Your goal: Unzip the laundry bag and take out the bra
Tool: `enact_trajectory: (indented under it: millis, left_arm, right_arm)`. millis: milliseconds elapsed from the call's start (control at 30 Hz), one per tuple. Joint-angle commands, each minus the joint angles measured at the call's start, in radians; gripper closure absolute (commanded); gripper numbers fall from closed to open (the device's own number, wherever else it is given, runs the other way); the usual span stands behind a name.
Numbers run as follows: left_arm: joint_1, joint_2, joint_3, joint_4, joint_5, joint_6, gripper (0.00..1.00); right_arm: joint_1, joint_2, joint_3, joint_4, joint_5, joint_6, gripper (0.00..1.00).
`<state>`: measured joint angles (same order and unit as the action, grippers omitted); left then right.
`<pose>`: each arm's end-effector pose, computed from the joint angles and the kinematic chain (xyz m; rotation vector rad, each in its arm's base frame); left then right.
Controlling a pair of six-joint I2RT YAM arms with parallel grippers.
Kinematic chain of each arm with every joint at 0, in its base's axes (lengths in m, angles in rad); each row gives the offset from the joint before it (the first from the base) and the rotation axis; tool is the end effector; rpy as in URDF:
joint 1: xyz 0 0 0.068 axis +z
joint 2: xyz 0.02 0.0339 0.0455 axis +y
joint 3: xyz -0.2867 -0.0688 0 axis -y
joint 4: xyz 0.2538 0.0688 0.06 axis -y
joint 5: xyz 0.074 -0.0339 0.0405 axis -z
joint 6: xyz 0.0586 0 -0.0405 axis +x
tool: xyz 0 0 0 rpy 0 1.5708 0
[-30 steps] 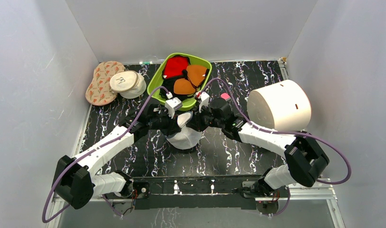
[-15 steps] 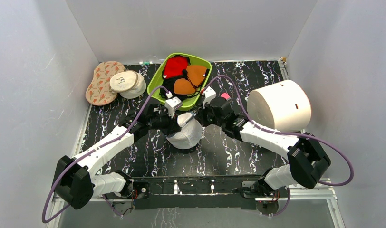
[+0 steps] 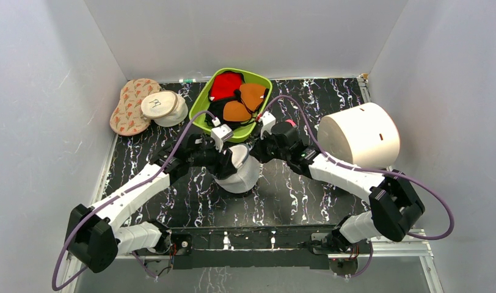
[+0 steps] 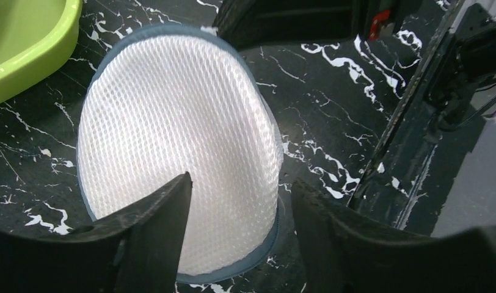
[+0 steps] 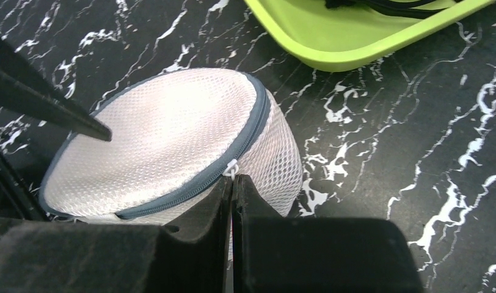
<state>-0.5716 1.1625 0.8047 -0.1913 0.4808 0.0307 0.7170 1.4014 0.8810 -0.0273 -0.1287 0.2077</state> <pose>0.2144 -0.1701 0.2782 0.9161 1.9576 -0.8264 0.2472 0.2255 0.2532 -0.6280 2.0984 0.6744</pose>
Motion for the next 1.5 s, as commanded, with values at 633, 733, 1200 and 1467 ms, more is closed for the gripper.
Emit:
enact_trajectory:
  millis: [633, 733, 1200, 1467]
  left_arm:
    - [-0.003, -0.054, 0.007, 0.005, -0.019, -0.002, 0.57]
    - [-0.003, -0.046, 0.013, -0.003, -0.027, 0.001, 0.64]
    - [-0.002, -0.063, 0.008, 0.005, 0.009, 0.004, 0.94]
    - [-0.003, -0.093, -0.009, 0.036, 0.064, 0.007, 1.0]
  right_arm:
    - [0.16, -0.058, 0.052, 0.086, -0.05, 0.081, 1.0]
    - [0.16, -0.068, 0.049, 0.083, -0.048, 0.08, 1.0]
    - [0.157, -0.041, 0.065, 0.057, 0.082, 0.083, 1.0]
    - [0.104, -0.014, 0.063, 0.071, 0.062, 0.099, 1.0]
